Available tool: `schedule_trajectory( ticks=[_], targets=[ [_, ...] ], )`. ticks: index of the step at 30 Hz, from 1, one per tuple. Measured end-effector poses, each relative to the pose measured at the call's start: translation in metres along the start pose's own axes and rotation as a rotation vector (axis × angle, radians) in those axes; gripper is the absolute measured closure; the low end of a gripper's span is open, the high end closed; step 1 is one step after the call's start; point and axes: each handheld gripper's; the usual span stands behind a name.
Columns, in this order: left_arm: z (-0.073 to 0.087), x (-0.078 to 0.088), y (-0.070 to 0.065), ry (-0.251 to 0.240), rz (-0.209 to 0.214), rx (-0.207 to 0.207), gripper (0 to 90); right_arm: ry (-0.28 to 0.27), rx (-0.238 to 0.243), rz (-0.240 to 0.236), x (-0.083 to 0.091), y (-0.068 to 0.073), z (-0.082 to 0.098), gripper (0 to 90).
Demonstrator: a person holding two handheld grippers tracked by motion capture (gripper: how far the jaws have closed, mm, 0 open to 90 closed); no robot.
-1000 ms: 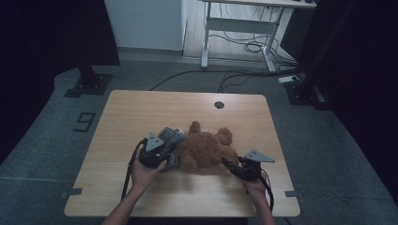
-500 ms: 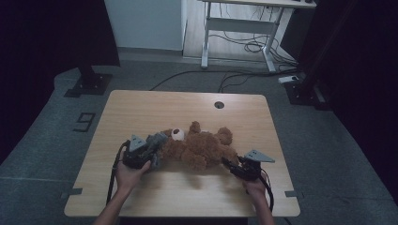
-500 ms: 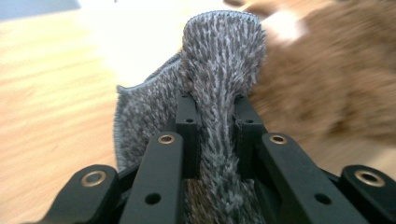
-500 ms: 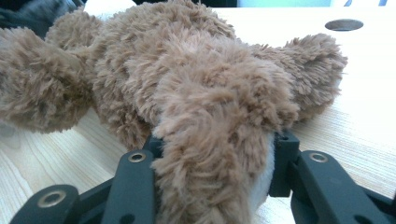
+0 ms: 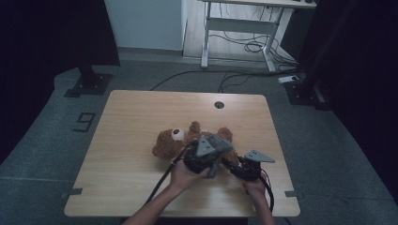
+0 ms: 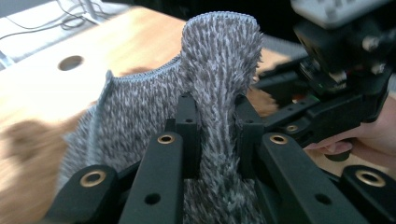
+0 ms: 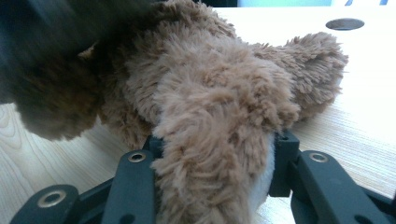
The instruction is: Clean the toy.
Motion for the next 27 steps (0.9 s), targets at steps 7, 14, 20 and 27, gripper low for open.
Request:
schedule_trajectory(
  ticks=[7, 14, 20, 27],
  targets=[
    [0.027, -0.023, 0.012, 0.02, 0.012, 0.09, 76.7, 0.003, 0.004, -0.003, 0.0, 0.0, 0.0, 57.1],
    [0.05, 0.011, 0.034, -0.029, -0.044, 0.127, 76.8, 0.001, 0.005, -0.005, 0.0, -0.001, 0.0, 57.1],
    [0.071, 0.045, 0.07, -0.056, -0.136, 0.195, 76.6, -0.001, 0.003, -0.008, 0.001, -0.004, 0.001, 57.1],
    [0.103, 0.073, 0.104, -0.078, -0.194, 0.285, 76.5, -0.003, 0.005, -0.011, 0.001, -0.005, 0.002, 57.0]
  ],
)
Point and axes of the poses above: each handheld gripper's, and its own axes: x roughly backward along the jaws, z roughly out of its underside, y roughly to its left, and after that the axes turned 4 degrees about y, right-handed
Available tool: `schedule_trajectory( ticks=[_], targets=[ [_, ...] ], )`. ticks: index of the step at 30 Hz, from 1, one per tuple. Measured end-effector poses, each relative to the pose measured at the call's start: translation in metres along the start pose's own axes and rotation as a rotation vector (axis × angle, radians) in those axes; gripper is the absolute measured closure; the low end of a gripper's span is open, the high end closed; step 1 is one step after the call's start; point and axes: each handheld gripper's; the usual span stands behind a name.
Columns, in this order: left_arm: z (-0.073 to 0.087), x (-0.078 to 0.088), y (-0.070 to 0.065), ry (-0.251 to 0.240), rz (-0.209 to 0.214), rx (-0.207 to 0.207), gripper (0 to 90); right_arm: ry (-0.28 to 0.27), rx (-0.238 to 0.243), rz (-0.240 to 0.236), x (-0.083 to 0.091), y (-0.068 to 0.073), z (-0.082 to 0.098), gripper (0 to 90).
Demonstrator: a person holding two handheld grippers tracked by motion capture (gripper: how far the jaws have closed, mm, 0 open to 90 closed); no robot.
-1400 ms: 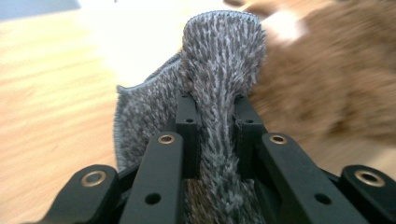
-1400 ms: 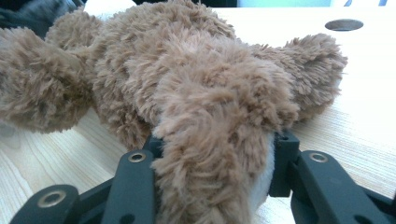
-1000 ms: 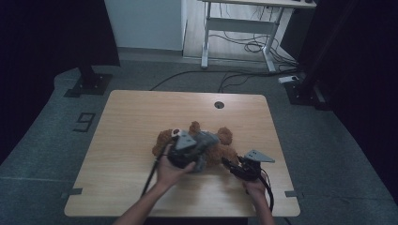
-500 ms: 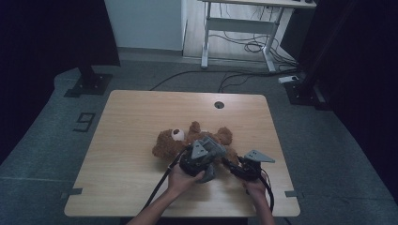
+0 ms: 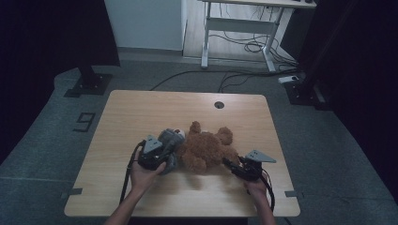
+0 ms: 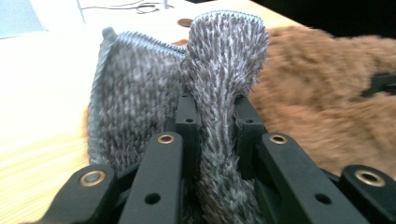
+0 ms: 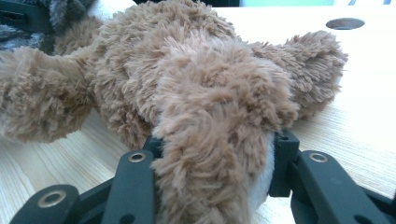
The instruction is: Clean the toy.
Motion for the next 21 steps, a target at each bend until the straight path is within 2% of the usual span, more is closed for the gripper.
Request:
schedule_trajectory(
  ticks=[2, 6, 8, 13, 15, 18, 21],
  targets=[
    [0.006, 0.003, 0.013, 0.011, -0.032, 0.02, 76.5, 0.0, 0.001, 0.0, 0.0, 0.0, 0.0, 57.0],
    [0.019, -0.004, 0.034, 0.051, -0.055, 0.078, 76.4, 0.001, 0.0, -0.003, 0.0, 0.0, 0.0, 57.0],
    [0.022, -0.007, 0.041, 0.07, -0.06, 0.094, 76.3, 0.001, -0.001, -0.004, 0.0, 0.0, 0.0, 57.0],
    [0.025, -0.012, 0.051, 0.108, -0.087, 0.104, 76.3, 0.003, -0.005, -0.009, 0.0, -0.001, 0.001, 56.9],
    [0.021, -0.009, 0.051, 0.091, -0.081, 0.104, 76.3, 0.007, -0.003, -0.009, 0.0, -0.001, 0.001, 56.9],
    [0.007, 0.0, 0.043, 0.045, -0.064, 0.084, 76.2, 0.003, -0.009, -0.011, 0.0, -0.002, 0.001, 56.9],
    [-0.021, 0.005, 0.026, 0.001, -0.034, 0.032, 76.2, 0.003, -0.007, -0.01, -0.001, -0.002, 0.001, 56.6]
  ],
)
Point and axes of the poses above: each handheld gripper's, and its own axes: x roughly backward along the jaws, z roughly out of its underside, y roughly to its left, and after that the axes turned 4 degrees about y, right-handed
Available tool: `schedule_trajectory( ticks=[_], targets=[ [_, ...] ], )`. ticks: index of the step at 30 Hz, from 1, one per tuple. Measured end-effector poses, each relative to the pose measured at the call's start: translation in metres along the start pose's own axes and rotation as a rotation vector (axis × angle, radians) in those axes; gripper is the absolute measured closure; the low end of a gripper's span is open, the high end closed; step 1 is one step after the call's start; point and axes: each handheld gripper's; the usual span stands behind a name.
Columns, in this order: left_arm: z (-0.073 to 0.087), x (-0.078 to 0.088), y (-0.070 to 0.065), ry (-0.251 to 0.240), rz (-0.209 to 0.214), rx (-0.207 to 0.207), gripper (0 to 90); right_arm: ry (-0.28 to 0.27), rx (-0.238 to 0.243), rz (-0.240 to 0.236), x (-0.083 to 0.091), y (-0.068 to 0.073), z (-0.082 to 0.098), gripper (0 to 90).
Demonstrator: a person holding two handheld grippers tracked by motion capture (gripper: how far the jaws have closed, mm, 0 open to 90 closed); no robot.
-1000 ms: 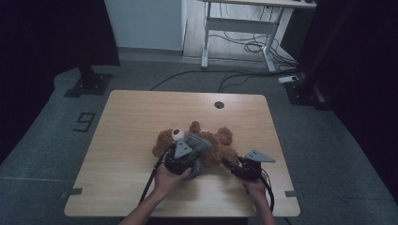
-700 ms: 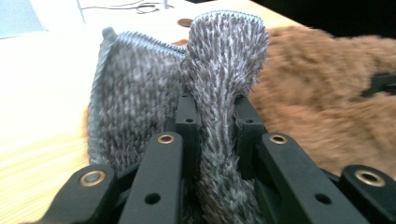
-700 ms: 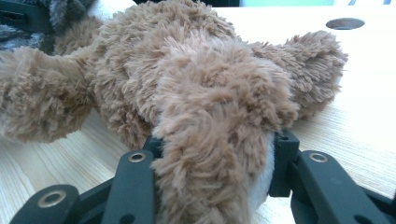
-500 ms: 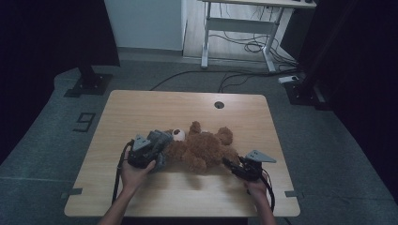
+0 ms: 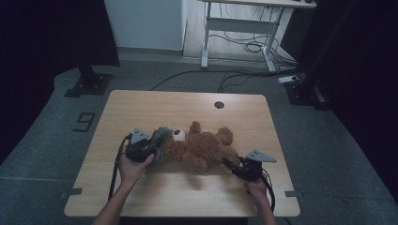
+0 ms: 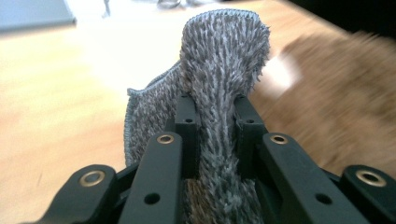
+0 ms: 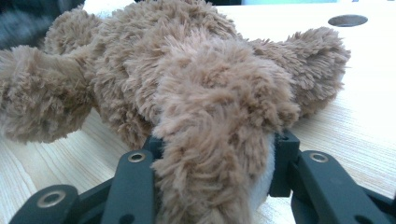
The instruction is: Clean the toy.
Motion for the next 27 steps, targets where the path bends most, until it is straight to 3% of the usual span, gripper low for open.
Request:
schedule_trajectory(
  ticks=[5, 8, 11, 13, 19, 27],
  targets=[
    [-0.041, -0.011, -0.027, 0.002, 0.006, -0.086, 76.0, 0.001, 0.009, 0.02, 0.0, 0.002, 0.001, 53.6],
    [-0.051, -0.032, -0.035, 0.047, 0.025, -0.087, 76.0, 0.005, 0.006, 0.021, 0.0, 0.002, 0.001, 52.4],
    [-0.047, -0.049, -0.035, 0.098, 0.044, -0.075, 76.0, 0.008, 0.008, 0.018, 0.001, 0.002, 0.0, 50.7],
    [-0.039, -0.053, -0.034, 0.09, 0.061, -0.058, 76.1, 0.003, 0.004, 0.013, 0.003, 0.002, -0.001, 47.9],
    [-0.02, -0.048, -0.036, 0.077, 0.087, -0.044, 76.9, -0.052, -0.049, 0.015, 0.014, 0.005, -0.012, 34.5],
    [0.003, -0.035, -0.041, 0.045, 0.154, -0.027, 77.5, -0.079, -0.065, 0.033, 0.028, 0.006, -0.041, 21.5]
  ],
)
Point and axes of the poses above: each handheld gripper's, and its own axes: x roughly backward along the jaws, z roughly out of its underside, y roughly to its left, and after that the axes turned 4 degrees about y, right-handed
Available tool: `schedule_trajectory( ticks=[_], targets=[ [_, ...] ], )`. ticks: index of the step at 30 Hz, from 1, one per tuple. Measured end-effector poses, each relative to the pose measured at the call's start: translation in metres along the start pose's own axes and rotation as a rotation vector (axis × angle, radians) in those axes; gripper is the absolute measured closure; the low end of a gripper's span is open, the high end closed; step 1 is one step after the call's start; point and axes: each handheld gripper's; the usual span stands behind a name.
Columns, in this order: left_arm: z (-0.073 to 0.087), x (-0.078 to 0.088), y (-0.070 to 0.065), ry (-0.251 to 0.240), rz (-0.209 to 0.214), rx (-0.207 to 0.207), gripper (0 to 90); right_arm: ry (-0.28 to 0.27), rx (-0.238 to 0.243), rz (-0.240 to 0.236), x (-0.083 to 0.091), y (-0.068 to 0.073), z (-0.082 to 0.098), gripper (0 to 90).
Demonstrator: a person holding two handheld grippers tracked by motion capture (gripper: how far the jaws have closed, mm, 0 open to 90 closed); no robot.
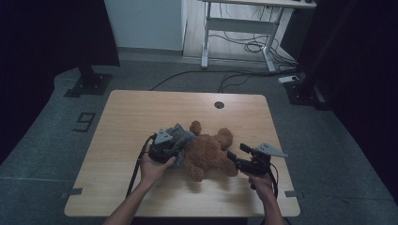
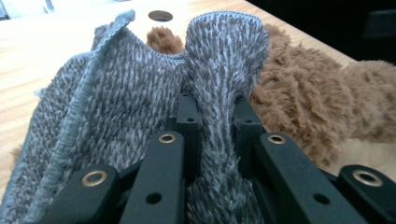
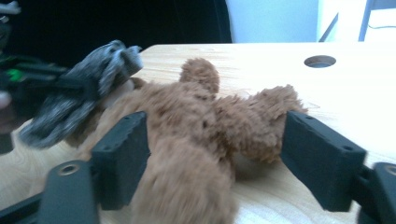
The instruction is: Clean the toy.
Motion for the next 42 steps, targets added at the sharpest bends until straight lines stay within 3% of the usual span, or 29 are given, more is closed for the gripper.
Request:
schedule_trajectory(
  ticks=[4, 5, 6, 7, 9, 15, 17, 20, 22, 27, 30, 31, 32, 36, 40, 42],
  targets=[
    [0.008, 0.006, -0.002, -0.014, 0.032, 0.015, 77.5, 0.092, 0.009, -0.016, -0.013, 0.005, -0.007, 15.3],
    [0.008, 0.006, -0.002, -0.014, 0.032, 0.015, 77.5, 0.092, 0.009, -0.016, -0.013, 0.005, -0.007, 15.3],
    [0.012, 0.008, -0.003, -0.021, 0.042, 0.024, 77.5, 0.15, 0.026, -0.032, -0.025, 0.01, -0.005, 13.9],
    [0.012, 0.008, -0.003, -0.021, 0.042, 0.024, 77.5, 0.172, 0.029, -0.037, -0.03, 0.013, -0.003, 13.7],
    [0.015, 0.009, -0.004, -0.024, 0.046, 0.024, 77.5, 0.186, 0.034, -0.04, -0.034, 0.015, -0.001, 13.7],
    [0.021, 0.014, -0.007, -0.031, 0.053, 0.022, 77.3, 0.245, -0.015, -0.089, -0.053, 0.018, 0.013, 15.2],
    [0.022, 0.016, -0.009, -0.03, 0.059, 0.022, 77.3, 0.28, 0.01, -0.131, -0.055, 0.021, 0.021, 27.8],
    [0.021, 0.019, -0.012, -0.025, 0.06, 0.019, 76.9, 0.305, 0.074, -0.136, -0.054, 0.026, 0.031, 35.4],
    [0.018, 0.02, -0.015, -0.02, 0.056, 0.015, 76.5, 0.3, 0.096, -0.14, -0.05, 0.027, 0.034, 40.9],
    [-0.003, 0.019, -0.028, -0.016, 0.039, -0.014, 75.4, 0.259, 0.097, -0.155, -0.047, 0.025, 0.043, 51.6],
    [-0.021, 0.01, -0.046, -0.021, 0.062, -0.047, 75.2, 0.242, 0.127, -0.142, -0.045, 0.027, 0.047, 53.6],
    [-0.021, 0.01, -0.046, -0.021, 0.062, -0.047, 75.1, 0.239, 0.136, -0.139, -0.045, 0.028, 0.048, 54.0],
    [-0.034, -0.003, -0.065, -0.016, 0.081, -0.081, 75.1, 0.233, 0.144, -0.131, -0.044, 0.03, 0.05, 54.1],
    [-0.048, -0.036, -0.092, 0.019, 0.105, -0.116, 75.0, 0.223, 0.165, -0.115, -0.043, 0.032, 0.051, 54.4],
    [-0.042, -0.069, -0.098, 0.076, 0.093, -0.106, 75.1, 0.189, 0.191, -0.083, -0.041, 0.035, 0.057, 55.1],
    [-0.034, -0.074, -0.096, 0.072, 0.084, -0.118, 75.4, 0.192, 0.209, -0.065, -0.041, 0.037, 0.058, 55.7]
  ],
)
Point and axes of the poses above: each handheld gripper's, and its own axes: x roughly backward along the jaws, z roughly out of its underside, y roughly to its left, and after that the axes turned 4 degrees about y, right-handed
